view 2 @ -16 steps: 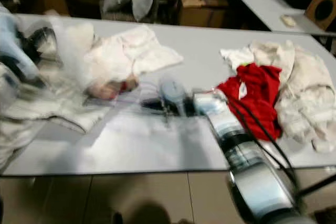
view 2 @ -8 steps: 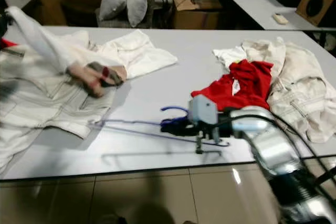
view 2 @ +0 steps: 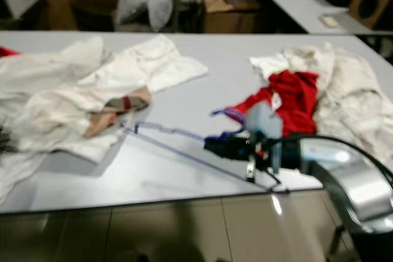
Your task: Hang hanger
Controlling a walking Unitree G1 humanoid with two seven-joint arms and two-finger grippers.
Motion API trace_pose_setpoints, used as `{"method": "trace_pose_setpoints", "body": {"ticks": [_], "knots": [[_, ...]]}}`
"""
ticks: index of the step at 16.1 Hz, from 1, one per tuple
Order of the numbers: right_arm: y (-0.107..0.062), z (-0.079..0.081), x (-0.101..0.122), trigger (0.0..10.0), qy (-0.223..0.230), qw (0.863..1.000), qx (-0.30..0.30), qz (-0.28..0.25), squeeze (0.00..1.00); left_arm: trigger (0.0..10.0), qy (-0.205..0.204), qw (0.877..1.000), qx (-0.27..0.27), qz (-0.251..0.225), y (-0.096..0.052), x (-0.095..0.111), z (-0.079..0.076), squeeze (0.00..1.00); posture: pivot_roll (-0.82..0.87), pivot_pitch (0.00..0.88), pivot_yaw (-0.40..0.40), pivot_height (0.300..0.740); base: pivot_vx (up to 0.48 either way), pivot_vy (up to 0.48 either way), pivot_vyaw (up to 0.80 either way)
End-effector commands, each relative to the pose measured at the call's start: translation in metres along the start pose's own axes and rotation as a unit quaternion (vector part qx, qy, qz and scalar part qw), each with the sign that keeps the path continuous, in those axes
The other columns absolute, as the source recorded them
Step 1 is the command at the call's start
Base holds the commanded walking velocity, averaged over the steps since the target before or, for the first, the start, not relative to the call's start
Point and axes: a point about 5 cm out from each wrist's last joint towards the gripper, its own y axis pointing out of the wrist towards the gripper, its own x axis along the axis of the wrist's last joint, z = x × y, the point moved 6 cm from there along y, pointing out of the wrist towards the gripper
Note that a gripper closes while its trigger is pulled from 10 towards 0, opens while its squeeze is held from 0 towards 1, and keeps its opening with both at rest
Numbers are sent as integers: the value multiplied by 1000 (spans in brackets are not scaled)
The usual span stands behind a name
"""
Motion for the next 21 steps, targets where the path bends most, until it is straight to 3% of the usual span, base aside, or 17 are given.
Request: {"method": "trace_pose_setpoints", "body": {"ticks": [1,3,4,6,7,8,9,10,11,12,15,17,21], "knots": [[-3,-2,9,10000,7,1000,-15,-16,0,10000,2,999,-13,-38,-13,17,1,1000,-51,0,-9,740,0,0,0],[2,-10,14,10000,15,998,-46,-31,0,10000,-57,988,-45,-133,-31,40,-7,1000,-47,0,-21,740,0,0,0],[9,-20,21,10000,7,994,-94,-49,0,10000,-89,969,-51,-225,-48,63,-6,1000,-43,0,-34,740,0,0,0],[14,-27,25,10000,16,990,-123,-59,0,10000,-109,948,-35,-297,-58,81,-1,1000,-39,0,-41,740,0,0,0],[17,-29,26,10000,27,988,-136,-64,0,10000,-115,937,-22,-328,-62,90,2,776,-39,0,-47,740,0,0,0],[24,-42,31,10000,61,972,-205,-94,0,10000,-155,902,30,-402,-55,121,7,0,-43,0,-54,740,0,0,0],[25,-49,29,10000,78,961,-244,-100,0,10000,-159,894,56,-416,-44,133,3,0,-47,0,-53,740,0,0,0],[26,-56,23,10000,97,946,-292,-100,0,10000,-173,885,67,-428,-27,149,-12,0,-55,0,-51,740,0,0,0],[26,-57,19,10000,94,942,-307,-95,0,10000,-185,882,68,-428,-18,154,-19,0,-66,0,-44,740,0,0,0],[31,-51,15,10000,79,941,-316,-88,0,10000,-219,873,81,-428,1,162,-30,0,-67,0,-42,740,0,0,0],[32,-50,2,10000,46,926,-370,-55,0,10000,-249,878,104,-395,45,169,-62,0,-96,0,-19,740,0,-86,0],[30,-50,-5,10000,49,920,-385,-52,0,10000,-269,878,125,-375,60,164,-69,0,-110,0,-14,740,0,-467,0],[19,-57,-17,10000,61,904,-420,-54,0,10000,-268,879,148,-367,67,165,-76,0,-106,0,-22,740,0,-480,0]]}}
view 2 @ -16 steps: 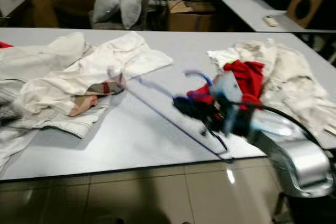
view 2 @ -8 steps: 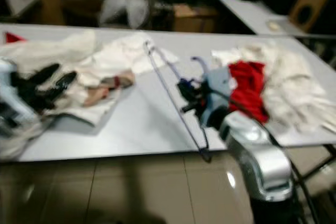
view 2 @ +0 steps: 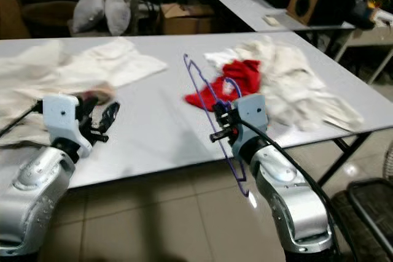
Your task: Hang hanger
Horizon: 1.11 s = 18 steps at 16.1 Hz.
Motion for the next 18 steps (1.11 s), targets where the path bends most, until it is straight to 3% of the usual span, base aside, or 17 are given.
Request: {"method": "trace_pose_setpoints", "body": {"ticks": [1,7,9,10,11,12,13,18], "knots": [[0,-14,-1,10000,-29,999,-29,3,0,10000,7,1000,1,-9,2,3,-4,0,-106,0,-22,740,0,-480,0],[-1,-18,-8,10000,7,999,-29,14,0,10000,0,1000,4,-10,4,-2,-12,0,-109,0,-32,740,0,-475,0],[2,-18,-5,10000,10,999,-36,-1,0,10000,-9,1000,8,0,2,-8,-10,0,-109,0,-32,740,0,0,0],[4,-18,-4,10000,8,999,-41,-3,0,10000,16,1000,-1,14,0,-13,-11,0,-98,0,-49,740,0,0,0],[4,-17,-5,10000,20,999,-36,-2,0,10000,22,999,-13,21,-3,-16,-14,514,-97,0,-52,740,0,0,0],[3,-18,-7,10000,20,999,-35,1,0,10000,19,999,-22,17,-6,-16,-18,788,-97,0,-52,740,0,0,0],[3,-19,-9,10000,20,999,-35,2,0,10000,18,999,-31,13,-6,-16,-20,984,-103,0,-49,740,0,0,-788],[2,-21,-8,10000,18,999,-35,0,0,10000,16,999,-34,7,-1,-16,-22,1000,-117,0,-49,740,0,0,-800]]}}
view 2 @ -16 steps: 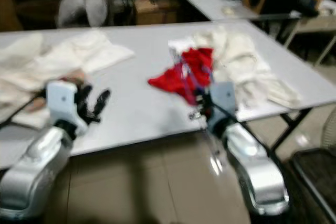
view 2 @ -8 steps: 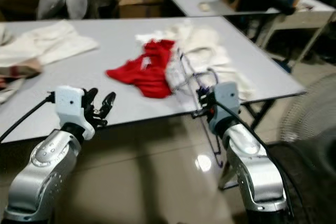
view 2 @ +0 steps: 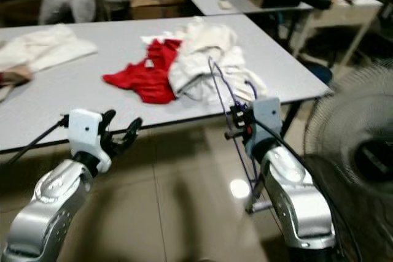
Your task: Hang hanger
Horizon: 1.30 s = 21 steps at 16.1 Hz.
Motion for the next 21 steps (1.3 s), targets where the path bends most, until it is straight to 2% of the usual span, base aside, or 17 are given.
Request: {"method": "trace_pose_setpoints", "body": {"ticks": [1,3,6,8,12,17,19,21], "knots": [[3,6,8,10000,-10,1000,22,-13,0,10000,14,1000,4,6,2,-3,4,1000,-117,0,-49,740,0,0,-656],[5,8,9,10000,-23,999,32,-13,0,10000,17,1000,4,4,5,-2,6,1000,-119,0,-49,740,122,0,0],[5,1,12,10000,-24,999,21,-20,0,10000,22,1000,9,0,11,-1,9,1000,-121,0,-45,740,251,0,0],[7,-2,15,10000,-24,999,12,-28,0,10000,23,1000,8,-1,14,-2,10,1000,-119,0,-41,740,289,0,-725],[12,6,22,10000,-28,998,30,-41,0,10000,24,1000,11,-9,19,3,13,1000,-125,0,-34,740,320,0,0],[9,4,19,10000,-31,998,27,-42,0,10000,32,999,1,-9,22,1,9,1000,-128,0,-27,740,335,0,0],[8,6,17,10000,-26,998,29,-39,0,10000,47,998,-28,-7,23,0,1,1000,-122,0,-35,740,334,0,0],[7,9,13,10000,-21,999,33,-34,0,10000,71,996,-53,-2,25,-3,-5,1000,-117,0,-43,740,328,0,-800]]}}
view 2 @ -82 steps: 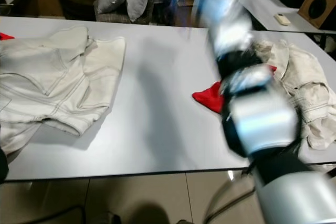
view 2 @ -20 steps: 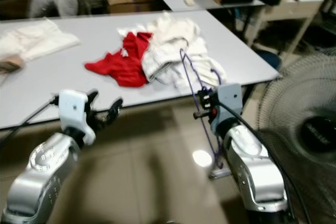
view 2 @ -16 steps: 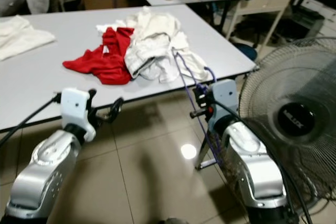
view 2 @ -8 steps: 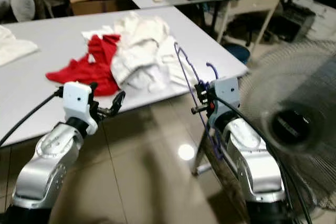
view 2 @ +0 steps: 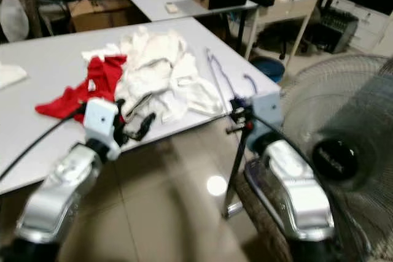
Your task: Hang hanger
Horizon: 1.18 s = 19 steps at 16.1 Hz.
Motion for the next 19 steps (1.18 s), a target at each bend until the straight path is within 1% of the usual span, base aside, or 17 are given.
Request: {"method": "trace_pose_setpoints", "body": {"ticks": [1,3,4,5,6,7,8,9,10,11,12,15,16,17,18,19], "knots": [[-3,-6,4,10000,-9,1000,-8,-5,0,10000,13,1000,-16,3,5,0,-5,1000,-114,0,-48,740,311,0,-800],[-2,-5,4,10000,-9,1000,-4,-6,0,10000,46,999,-13,16,13,-6,-2,969,-114,0,-48,740,131,0,0],[-2,-6,3,10000,-10,1000,-5,-7,0,10000,58,998,4,15,17,-7,4,871,-121,0,-45,740,0,0,0],[-2,-6,4,10000,-10,1000,-6,-8,0,10000,58,998,11,13,18,-7,7,871,-121,0,-45,740,0,0,0],[-2,-8,5,10000,-10,1000,-8,-11,0,10000,72,997,25,16,21,-7,14,620,-128,0,-39,740,0,0,0],[-2,-8,6,10000,-12,1000,-9,-12,0,10000,107,993,51,26,23,-8,28,478,-130,0,-38,740,0,0,0],[-3,-8,6,10000,-15,1000,-9,-13,0,10000,121,989,71,38,24,-11,39,165,-141,0,-28,740,0,0,0],[-4,-9,7,10000,-18,1000,-9,-13,0,10000,124,988,84,45,25,-14,47,0,-149,0,-23,740,0,0,0],[-5,-9,7,10000,-20,1000,-10,-12,0,4980,128,987,83,55,27,-18,49,0,-153,0,-22,740,0,0,0],[-6,-10,6,10000,-22,1000,-10,-11,0,824,133,986,78,68,29,-25,50,0,-154,0,-24,740,0,0,0],[-6,-10,6,10000,-22,1000,-11,-10,0,0,126,986,81,67,31,-25,52,0,-155,0,-26,740,0,0,0],[-5,-10,6,10000,-22,1000,-11,-9,0,0,90,991,72,63,41,-27,49,0,-160,0,-36,740,0,0,0],[-4,-10,6,10000,-23,1000,-9,-9,0,0,97,990,76,71,44,-30,51,0,-164,0,-37,740,0,0,0],[-3,-9,8,10000,-26,1000,-6,-10,0,0,121,983,104,88,46,-36,61,0,-167,0,-38,740,0,0,0],[-3,-10,8,10000,-27,1000,-6,-10,0,0,123,982,114,91,46,-36,65,0,-165,0,-40,740,0,0,0],[-3,-10,9,10000,-27,1000,-7,-10,0,0,117,979,137,93,45,-37,73,0,-163,0,-43,740,0,0,0]]}}
